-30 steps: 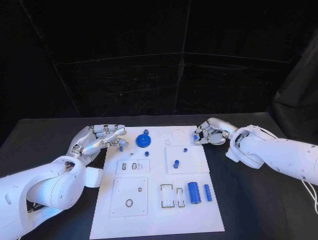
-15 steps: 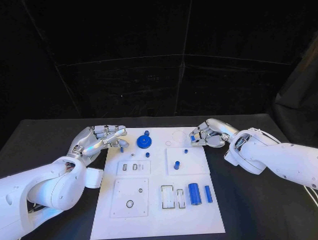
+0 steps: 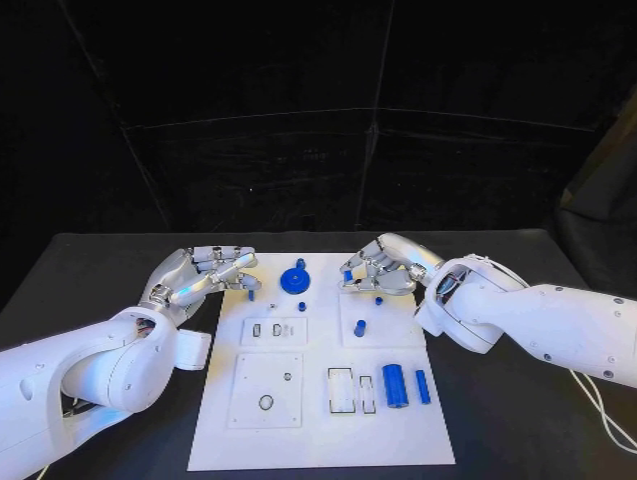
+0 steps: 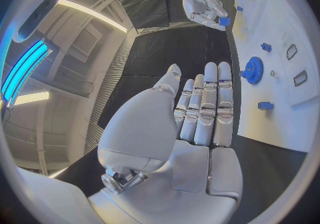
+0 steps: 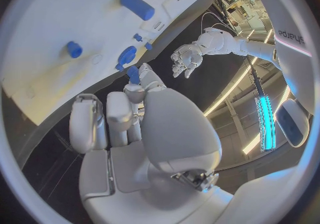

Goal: Assemble the parts on the task board

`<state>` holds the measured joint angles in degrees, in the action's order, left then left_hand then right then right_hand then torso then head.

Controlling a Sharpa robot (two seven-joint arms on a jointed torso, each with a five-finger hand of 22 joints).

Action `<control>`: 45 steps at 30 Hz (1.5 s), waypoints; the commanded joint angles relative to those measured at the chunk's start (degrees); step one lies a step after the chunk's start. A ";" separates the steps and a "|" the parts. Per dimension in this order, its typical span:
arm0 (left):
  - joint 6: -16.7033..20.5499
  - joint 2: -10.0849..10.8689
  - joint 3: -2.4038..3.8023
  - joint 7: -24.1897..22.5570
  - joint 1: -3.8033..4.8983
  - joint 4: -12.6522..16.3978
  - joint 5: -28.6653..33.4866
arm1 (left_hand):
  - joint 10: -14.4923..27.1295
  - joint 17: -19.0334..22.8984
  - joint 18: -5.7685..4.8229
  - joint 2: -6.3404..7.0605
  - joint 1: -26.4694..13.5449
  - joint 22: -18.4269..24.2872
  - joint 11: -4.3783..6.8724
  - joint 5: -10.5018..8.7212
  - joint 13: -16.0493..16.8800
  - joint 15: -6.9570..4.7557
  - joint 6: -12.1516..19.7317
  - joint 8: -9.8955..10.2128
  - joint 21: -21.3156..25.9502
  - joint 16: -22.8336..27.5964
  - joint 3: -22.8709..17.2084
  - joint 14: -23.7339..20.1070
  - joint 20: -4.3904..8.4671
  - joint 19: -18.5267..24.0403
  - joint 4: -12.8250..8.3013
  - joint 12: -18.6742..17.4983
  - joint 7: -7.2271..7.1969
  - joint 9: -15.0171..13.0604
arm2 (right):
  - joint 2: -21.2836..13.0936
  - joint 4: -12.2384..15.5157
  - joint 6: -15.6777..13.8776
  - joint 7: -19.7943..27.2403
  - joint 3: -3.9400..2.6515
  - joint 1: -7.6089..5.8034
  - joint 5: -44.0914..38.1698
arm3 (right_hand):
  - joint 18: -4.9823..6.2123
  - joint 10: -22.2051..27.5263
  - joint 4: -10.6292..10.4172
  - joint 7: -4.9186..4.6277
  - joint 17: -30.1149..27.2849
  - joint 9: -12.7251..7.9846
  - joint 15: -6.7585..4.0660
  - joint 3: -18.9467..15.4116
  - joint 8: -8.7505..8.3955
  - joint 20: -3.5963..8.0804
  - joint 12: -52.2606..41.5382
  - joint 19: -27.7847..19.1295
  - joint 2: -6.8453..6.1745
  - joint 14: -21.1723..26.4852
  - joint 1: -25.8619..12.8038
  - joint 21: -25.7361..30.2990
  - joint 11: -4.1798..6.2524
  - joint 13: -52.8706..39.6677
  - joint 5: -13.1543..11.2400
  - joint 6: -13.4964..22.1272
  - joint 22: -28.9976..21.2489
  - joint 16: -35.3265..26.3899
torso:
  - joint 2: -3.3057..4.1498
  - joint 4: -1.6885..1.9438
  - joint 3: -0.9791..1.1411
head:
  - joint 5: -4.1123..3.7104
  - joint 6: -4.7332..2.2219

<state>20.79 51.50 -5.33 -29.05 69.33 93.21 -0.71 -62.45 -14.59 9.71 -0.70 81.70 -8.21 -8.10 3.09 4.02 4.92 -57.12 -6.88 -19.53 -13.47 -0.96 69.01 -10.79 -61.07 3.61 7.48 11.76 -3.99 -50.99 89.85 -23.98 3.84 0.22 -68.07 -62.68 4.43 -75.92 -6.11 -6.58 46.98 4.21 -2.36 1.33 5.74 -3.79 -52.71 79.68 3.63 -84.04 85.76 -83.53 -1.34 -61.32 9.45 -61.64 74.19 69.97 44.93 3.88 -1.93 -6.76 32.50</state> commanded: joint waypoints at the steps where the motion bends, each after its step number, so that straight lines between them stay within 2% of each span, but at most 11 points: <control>1: -0.48 0.00 0.06 -0.55 0.10 -0.13 -0.25 | -0.43 -0.06 0.72 -0.05 0.32 0.08 -0.04 -0.20 -0.05 -0.29 -0.28 0.20 0.32 0.34 -0.06 -0.11 0.12 0.07 -0.37 -0.40 -0.07 0.03 | 1.97 0.55 -0.02 -4.93 -0.03 -0.22 -0.96 | -0.99 0.45 -0.01 0.18 -0.04 -0.01 -0.43 0.44 0.16 0.09 0.32 0.24 0.12 0.11 -0.69 0.01 0.01 -0.10 -0.32 -0.60 -0.05 -0.33 | -0.24 0.25 -0.21 | 0.53 0.34; 7: -0.33 0.04 0.06 -0.77 0.23 -0.60 -0.25 | -0.45 -0.08 0.71 -0.05 0.27 0.08 -0.04 -0.21 -0.05 -0.29 -0.30 0.20 0.32 0.35 -0.03 -0.10 0.11 0.07 -0.37 -0.40 -0.07 0.03 | 6.51 0.12 1.31 -7.37 -0.02 -0.30 -8.84 | -0.94 0.71 0.38 0.43 -0.39 0.08 -0.54 1.02 0.34 0.15 0.90 0.09 -0.60 0.21 -0.81 0.10 0.18 0.25 -0.98 -1.45 -0.23 -0.60 | -0.23 0.26 -0.23 | 2.09 0.60; 9: -0.27 0.05 0.06 -0.81 0.29 -0.73 -0.25 | -0.45 -0.08 0.71 -0.05 0.27 0.08 -0.04 -0.21 -0.05 -0.29 -0.30 0.20 0.32 0.35 -0.03 -0.10 0.11 0.07 -0.37 -0.40 -0.07 0.03 | 7.86 -0.19 1.80 -8.18 -0.01 -0.30 -10.64 | -0.92 0.87 0.44 0.52 -0.52 0.11 -0.58 1.19 0.42 0.18 1.37 0.04 -0.73 0.24 -0.90 0.14 0.24 0.59 -1.18 -1.74 -0.30 -0.70 | -0.21 0.22 -0.22 | 1.97 0.24; 14: -0.27 -0.06 0.06 -0.86 0.48 -0.93 -0.24 | -0.53 -0.12 0.71 -0.09 0.18 0.08 -0.03 -0.21 -0.05 -0.28 -0.37 0.20 0.32 0.36 0.00 -0.08 0.11 0.06 -0.35 -0.40 -0.09 0.02 | 11.55 -1.03 2.65 -11.11 0.02 -0.30 -14.15 | -0.97 0.96 0.30 0.61 -0.92 0.12 -0.66 1.51 0.48 0.25 1.95 0.15 -0.83 0.31 -1.41 0.08 0.31 1.03 -1.44 -2.13 -0.10 -0.96 | -0.19 0.21 -0.27 | 2.72 1.08; 16: -0.27 -0.14 0.07 -0.89 0.59 -0.98 -0.24 | -0.53 -0.12 0.71 -0.09 0.18 0.08 -0.03 -0.21 -0.05 -0.28 -0.37 0.20 0.32 0.36 0.00 -0.08 0.11 0.06 -0.35 -0.40 -0.09 0.02 | 12.83 -1.42 2.93 -11.84 0.04 -0.28 -15.28 | -0.98 0.97 0.26 0.61 -0.93 0.12 -0.66 1.55 0.47 0.25 2.02 0.20 -0.82 0.31 -1.49 0.05 0.32 1.08 -1.45 -2.14 -0.03 -0.97 | -0.15 0.19 -0.31 | 3.02 0.98; 20: -0.23 -0.30 0.07 -0.93 0.77 -1.17 -0.24 | -0.53 -0.12 0.71 -0.09 0.18 0.08 -0.03 -0.21 -0.05 -0.28 -0.37 0.20 0.32 0.36 0.00 -0.08 0.11 0.06 -0.35 -0.40 -0.09 0.02 | 14.73 -2.23 3.40 -12.72 0.11 -0.20 -16.94 | -1.01 0.79 0.20 0.63 -0.65 0.11 -0.67 1.62 0.45 0.26 1.67 0.29 -0.81 0.27 -1.63 0.00 0.33 0.81 -1.43 -2.17 0.12 -0.85 | -0.14 0.15 -0.12 | 3.22 1.38; 22: -0.23 -0.36 0.07 -0.92 0.88 -1.24 -0.24 | -0.53 -0.12 0.71 -0.09 0.18 0.08 -0.03 -0.21 -0.05 -0.28 -0.37 0.20 0.32 0.36 0.00 -0.08 0.11 0.06 -0.35 -0.40 -0.09 0.02 | 15.53 -2.62 3.70 -13.14 0.74 -0.13 -17.79 | -1.02 0.39 0.17 0.65 -0.51 0.10 -0.68 1.67 0.44 0.28 0.77 0.30 -0.85 0.23 -1.73 -0.01 0.34 0.14 -1.44 -2.20 0.14 -0.79 | -0.13 0.12 -0.08 | 3.59 1.65; 29: -0.45 -0.32 0.07 -0.88 1.00 -1.31 -0.25 | -0.61 -0.16 0.71 -0.16 0.14 0.08 -0.01 -0.21 -0.04 -0.29 -0.44 0.19 0.32 0.37 0.01 -0.07 0.12 0.05 -0.36 -0.39 -0.11 0.01 | 17.31 -3.61 4.98 -13.67 1.79 0.41 -19.17 | -1.04 0.17 0.13 0.67 -0.42 0.08 -0.70 1.72 0.39 0.30 0.46 0.38 -1.08 0.19 -2.01 -0.05 0.36 -0.08 -1.51 -2.25 0.25 -0.76 | -0.11 0.11 -0.01 | 3.80 2.19; 37: -0.66 -0.34 0.08 -0.78 1.02 -1.50 -0.25 | -0.62 -0.17 0.71 -0.17 0.14 0.08 -0.01 -0.20 -0.05 -0.29 -0.46 0.19 0.32 0.38 0.01 -0.07 0.12 0.05 -0.37 -0.40 -0.11 0.01 | 18.04 -3.56 7.10 -13.81 1.97 0.93 -21.11 | -1.18 -0.78 -0.19 0.71 0.68 0.03 -0.73 1.83 0.27 0.34 -1.44 0.81 -1.53 -0.11 -2.98 -0.33 0.39 -1.51 -2.27 -2.41 0.90 -0.17 | -0.23 0.05 0.04 | 4.21 2.66; 41: -0.74 -0.38 0.08 -0.72 1.02 -1.61 -0.25 | -0.62 -0.17 0.71 -0.17 0.14 0.08 -0.01 -0.20 -0.05 -0.29 -0.46 0.19 0.32 0.38 0.01 -0.07 0.12 0.05 -0.37 -0.40 -0.11 0.01 | 18.18 -3.49 7.18 -13.75 1.99 1.11 -21.94 | -1.19 -0.82 -0.20 0.72 0.71 0.03 -0.74 1.85 0.26 0.35 -1.51 0.83 -1.58 -0.13 -3.07 -0.35 0.40 -1.57 -2.37 -2.43 0.93 -0.15 | -0.20 0.08 -0.04 | 4.43 2.79; 45: -0.82 -0.44 0.07 -0.64 1.02 -1.76 -0.25 | -0.62 -0.17 0.71 -0.17 0.14 0.08 -0.01 -0.20 -0.05 -0.29 -0.46 0.19 0.32 0.38 0.01 -0.07 0.12 0.05 -0.37 -0.40 -0.11 0.01 | 18.17 -3.53 6.98 -13.66 2.00 1.19 -22.45 | -1.18 -0.81 -0.20 0.73 0.74 0.03 -0.74 1.87 0.26 0.35 -1.45 0.82 -1.59 -0.14 -3.08 -0.34 0.40 -1.53 -2.40 -2.45 0.91 -0.13 | -0.23 0.11 0.03 | 4.50 2.93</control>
<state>20.74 51.14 -5.31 -29.20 70.25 91.43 -0.72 -62.86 -14.71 9.71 -0.70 81.70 -8.23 -8.08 3.09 4.04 4.92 -57.12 -6.88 -19.53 -13.47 -0.89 69.01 -10.79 -61.07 3.54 7.26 11.75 -3.98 -32.84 86.22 -17.76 -9.71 2.23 -66.80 -83.36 4.43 -76.48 -6.17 -6.73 47.63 4.12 -2.78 3.01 5.91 -3.38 -54.11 80.09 1.80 -84.05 83.20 -83.53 -0.82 -62.89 7.42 -62.84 74.95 69.70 44.74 3.96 -1.91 -2.31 35.38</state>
